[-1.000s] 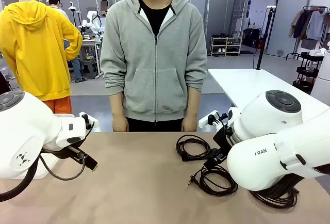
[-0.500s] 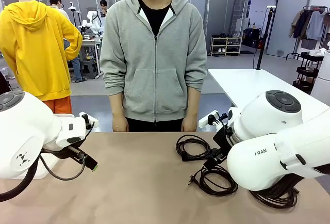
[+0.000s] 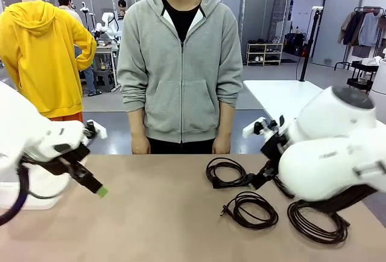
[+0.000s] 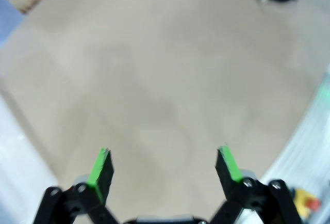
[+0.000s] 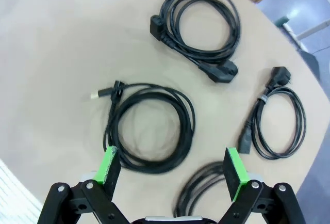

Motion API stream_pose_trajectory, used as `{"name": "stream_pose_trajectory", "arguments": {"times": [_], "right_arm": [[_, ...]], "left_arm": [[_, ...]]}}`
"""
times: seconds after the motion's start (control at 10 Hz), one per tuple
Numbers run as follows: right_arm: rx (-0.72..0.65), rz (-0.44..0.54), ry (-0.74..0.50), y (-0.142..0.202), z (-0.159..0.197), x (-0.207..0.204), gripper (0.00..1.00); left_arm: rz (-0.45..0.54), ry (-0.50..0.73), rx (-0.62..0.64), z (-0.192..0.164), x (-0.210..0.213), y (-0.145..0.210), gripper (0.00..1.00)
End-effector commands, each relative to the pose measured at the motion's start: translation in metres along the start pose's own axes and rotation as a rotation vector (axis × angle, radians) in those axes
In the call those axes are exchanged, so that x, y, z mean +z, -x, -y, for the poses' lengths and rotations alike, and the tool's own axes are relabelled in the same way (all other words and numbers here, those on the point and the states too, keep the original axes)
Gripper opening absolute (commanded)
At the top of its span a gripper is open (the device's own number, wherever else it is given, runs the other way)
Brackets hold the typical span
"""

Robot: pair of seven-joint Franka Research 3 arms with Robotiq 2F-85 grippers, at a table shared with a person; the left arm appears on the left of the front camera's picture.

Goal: Organize and store the cables.
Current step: Place the Power Cable into the Organizing box.

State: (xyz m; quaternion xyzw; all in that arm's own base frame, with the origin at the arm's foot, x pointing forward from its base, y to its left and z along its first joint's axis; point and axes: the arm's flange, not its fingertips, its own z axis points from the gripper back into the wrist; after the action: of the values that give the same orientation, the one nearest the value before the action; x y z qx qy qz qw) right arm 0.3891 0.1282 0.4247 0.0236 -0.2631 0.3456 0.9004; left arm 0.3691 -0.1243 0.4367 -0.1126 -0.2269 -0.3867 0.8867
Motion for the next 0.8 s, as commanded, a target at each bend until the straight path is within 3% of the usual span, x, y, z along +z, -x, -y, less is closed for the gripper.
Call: {"name": "stream_pose_trajectory", "arguments": {"times": [0.0, 0.3, 0.7], "right_arm": [[0.138, -0.054, -0.102, 0.014, 0.045, 0.061, 1.0], [0.155, 0.03, -0.164, 0.081, 0.098, 0.137, 1.0], [0.117, 0.195, -0.146, 0.173, 0.123, 0.184, 1.0]], "left_arm": [[-0.04, 0.098, -0.087, -0.014, 0.059, 0.024, 1.0], [0.113, 0.15, -0.151, -0.031, 0.131, 0.077, 1.0], [0.331, 0.122, -0.112, -0.058, 0.166, 0.151, 1.0]]}}
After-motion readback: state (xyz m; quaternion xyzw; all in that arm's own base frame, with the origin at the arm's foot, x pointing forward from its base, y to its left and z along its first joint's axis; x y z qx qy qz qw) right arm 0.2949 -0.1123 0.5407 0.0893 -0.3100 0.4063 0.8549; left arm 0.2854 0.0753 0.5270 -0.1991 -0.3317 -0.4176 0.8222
